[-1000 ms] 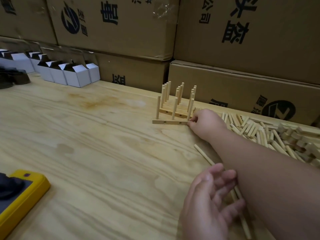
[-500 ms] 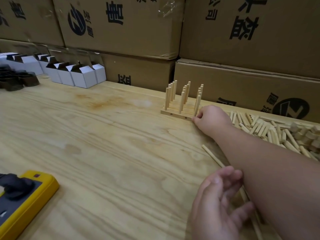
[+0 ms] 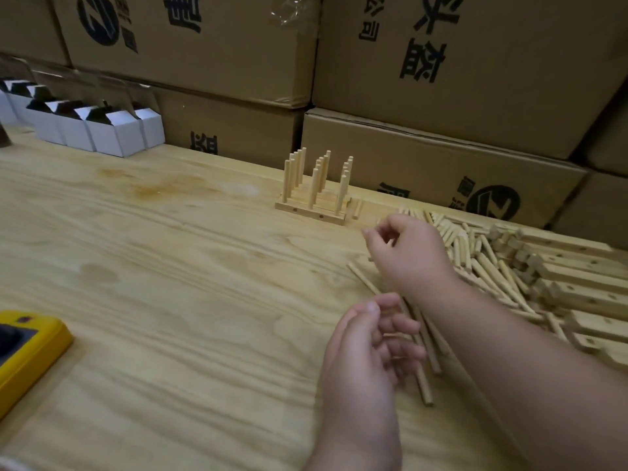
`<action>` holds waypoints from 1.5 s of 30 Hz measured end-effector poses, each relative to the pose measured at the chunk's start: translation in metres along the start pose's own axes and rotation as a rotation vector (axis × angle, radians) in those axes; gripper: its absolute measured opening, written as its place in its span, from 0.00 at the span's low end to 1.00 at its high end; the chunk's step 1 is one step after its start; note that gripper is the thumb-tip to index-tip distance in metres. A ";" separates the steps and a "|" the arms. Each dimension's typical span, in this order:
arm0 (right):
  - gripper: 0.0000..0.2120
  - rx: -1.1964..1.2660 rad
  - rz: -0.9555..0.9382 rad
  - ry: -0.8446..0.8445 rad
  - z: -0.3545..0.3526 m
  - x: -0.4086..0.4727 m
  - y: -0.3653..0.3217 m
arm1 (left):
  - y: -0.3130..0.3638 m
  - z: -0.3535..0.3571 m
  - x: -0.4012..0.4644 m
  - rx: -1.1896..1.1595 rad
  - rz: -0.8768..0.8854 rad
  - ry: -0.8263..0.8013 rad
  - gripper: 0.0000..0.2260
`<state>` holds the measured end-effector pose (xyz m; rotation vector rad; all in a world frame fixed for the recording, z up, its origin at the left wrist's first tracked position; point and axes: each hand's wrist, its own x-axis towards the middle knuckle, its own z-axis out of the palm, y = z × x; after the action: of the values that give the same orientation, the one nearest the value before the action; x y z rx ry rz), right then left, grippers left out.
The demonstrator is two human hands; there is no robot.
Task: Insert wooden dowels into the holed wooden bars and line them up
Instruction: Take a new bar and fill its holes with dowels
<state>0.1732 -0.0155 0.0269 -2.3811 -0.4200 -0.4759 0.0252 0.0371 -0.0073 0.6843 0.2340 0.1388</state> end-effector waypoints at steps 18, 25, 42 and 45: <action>0.17 -0.264 0.311 0.150 -0.144 -0.192 0.056 | -0.006 0.002 -0.017 0.357 0.239 -0.065 0.16; 0.20 -0.405 0.572 -0.087 -0.159 -0.188 0.073 | -0.003 0.003 -0.018 0.373 0.222 -0.071 0.15; 0.12 -0.158 0.059 -0.054 -0.129 -0.205 0.013 | -0.002 0.004 -0.018 0.336 0.214 -0.099 0.11; 0.12 -0.153 0.070 -0.155 -0.141 -0.201 0.029 | -0.002 0.005 -0.018 0.335 0.213 -0.090 0.11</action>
<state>-0.0235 -0.1649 0.0230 -2.5818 -0.3797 -0.3014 0.0090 0.0290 -0.0018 1.0466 0.0975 0.2756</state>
